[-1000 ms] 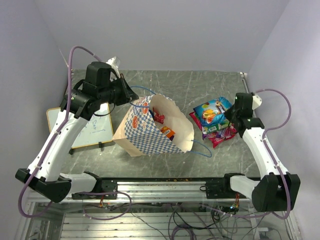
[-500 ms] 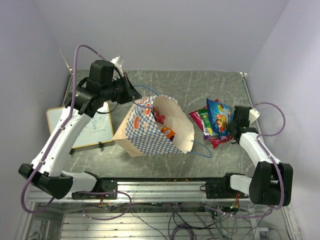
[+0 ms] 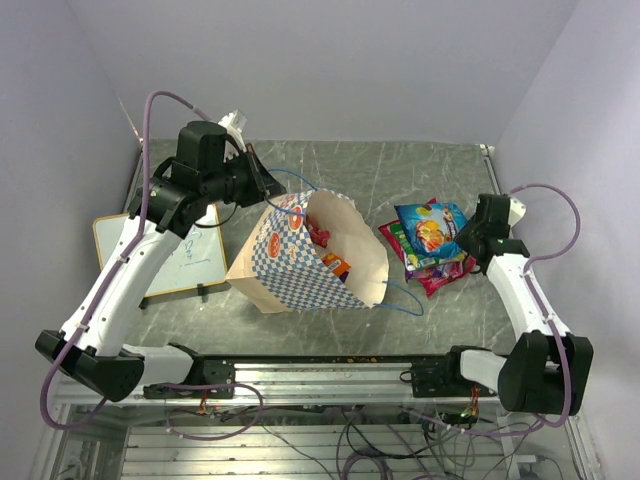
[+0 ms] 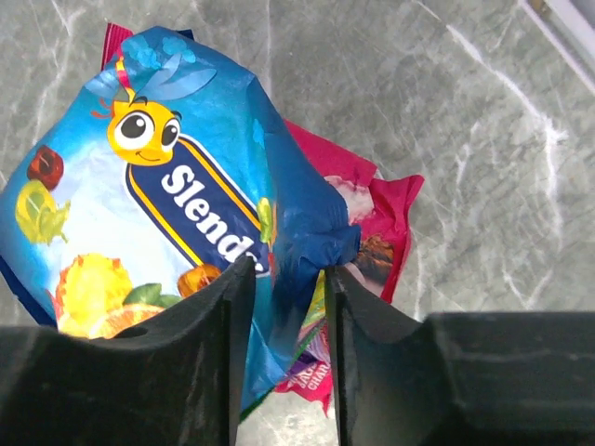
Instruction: Take the snacks out of the paper bag
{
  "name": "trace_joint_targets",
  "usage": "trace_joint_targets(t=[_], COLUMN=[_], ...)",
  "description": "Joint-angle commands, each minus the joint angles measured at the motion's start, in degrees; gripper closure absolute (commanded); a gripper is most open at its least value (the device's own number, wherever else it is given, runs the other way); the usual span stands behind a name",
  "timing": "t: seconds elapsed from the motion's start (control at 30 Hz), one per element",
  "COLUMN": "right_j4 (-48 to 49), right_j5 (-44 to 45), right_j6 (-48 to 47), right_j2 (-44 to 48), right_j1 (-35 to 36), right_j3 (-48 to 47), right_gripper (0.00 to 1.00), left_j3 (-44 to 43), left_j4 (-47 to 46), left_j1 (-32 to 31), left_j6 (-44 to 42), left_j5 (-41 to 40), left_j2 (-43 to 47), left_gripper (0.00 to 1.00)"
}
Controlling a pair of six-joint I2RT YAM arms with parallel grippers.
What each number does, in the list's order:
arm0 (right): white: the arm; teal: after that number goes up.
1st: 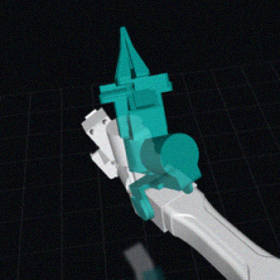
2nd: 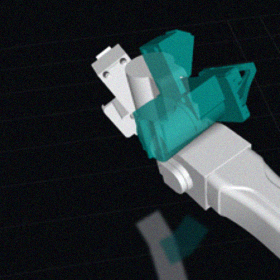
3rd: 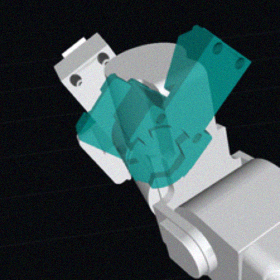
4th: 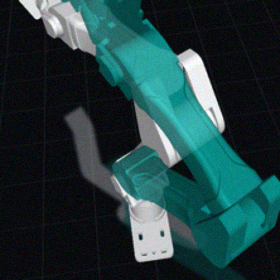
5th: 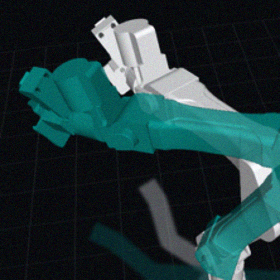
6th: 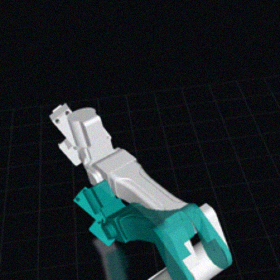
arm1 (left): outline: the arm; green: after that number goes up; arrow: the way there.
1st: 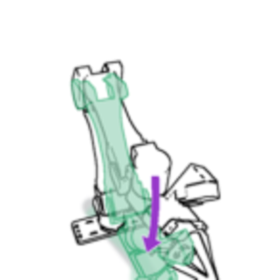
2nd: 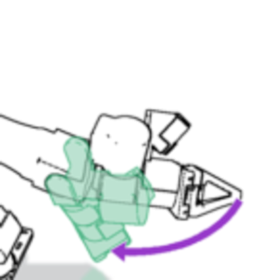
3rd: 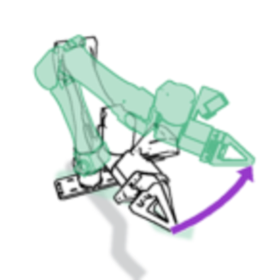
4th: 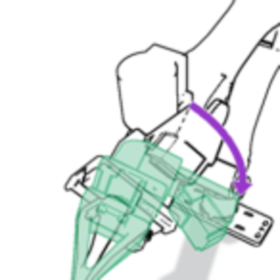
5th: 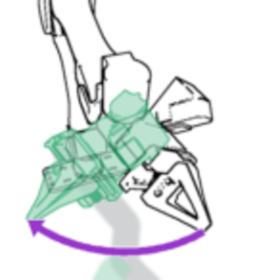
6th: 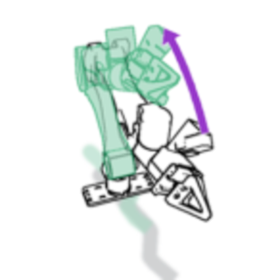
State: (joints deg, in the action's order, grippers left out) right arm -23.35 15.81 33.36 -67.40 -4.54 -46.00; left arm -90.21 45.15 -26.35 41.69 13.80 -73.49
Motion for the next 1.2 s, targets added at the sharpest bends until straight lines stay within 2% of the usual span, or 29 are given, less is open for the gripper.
trace_joint_targets(t=[0.0, 0.13, 0.17, 0.27, 0.37, 0.53, 0.7, 0.87, 0.97, 1.17], right_j4=[-5.32, -8.27, -8.59, -7.74, -6.15, -5.49, -5.52, -7.74, -10.17, -11.82], right_j5=[-0.09, 3.80, 4.50, 2.83, -1.87, -16.58, -29.32, -33.93, -35.83, -38.47], right_j6=[-2.09, -4.38, -5.14, -10.68, -15.83, -24.80, -24.39, -20.66, -19.84, -18.50], right_j2=[1.34, 0.79, 0.40, -1.20, -3.47, -9.95, -18.17, -28.48, -33.92, -38.57], right_j1=[-0.30, -0.30, -0.32, 0.73, 3.99, 13.42, 19.90, 21.91, 22.80, 28.19], right_j3=[-2.71, -6.30, -7.47, -12.55, -17.19, -23.73, -27.36, -30.40, -33.46, -35.88], right_gripper=[0.59, 0.33, 0.28, 0.24, 0.22, 0.20, 0.20, 0.22, 0.27, 0.32], left_j3=[0.23, 1.17, 1.32, 1.36, 1.39, 2.31, -0.46, -6.72, -9.44, -5.87], left_j4=[-3.17, -3.91, -3.85, -3.31, -2.63, -2.32, -0.47, 0.87, 1.23, -4.68], left_j1=[0.44, 0.42, 0.42, 0.42, 0.46, 0.44, 0.42, 0.42, 0.42, 0.42], left_j6=[0.76, 1.37, 1.37, 1.15, 0.94, 0.96, -0.96, -4.10, -4.19, -0.85], left_j5=[1.69, 2.55, 2.62, 2.52, 2.12, 1.68, -0.57, -0.02, 2.57, 7.19], left_j2=[-0.13, -0.25, -0.17, -0.01, 0.31, 1.20, -0.32, -4.58, -6.79, -5.44], left_gripper=[0.93, 0.93, 0.93, 0.93, 0.93, 0.93, 0.93, 0.93, 0.93, 0.93])
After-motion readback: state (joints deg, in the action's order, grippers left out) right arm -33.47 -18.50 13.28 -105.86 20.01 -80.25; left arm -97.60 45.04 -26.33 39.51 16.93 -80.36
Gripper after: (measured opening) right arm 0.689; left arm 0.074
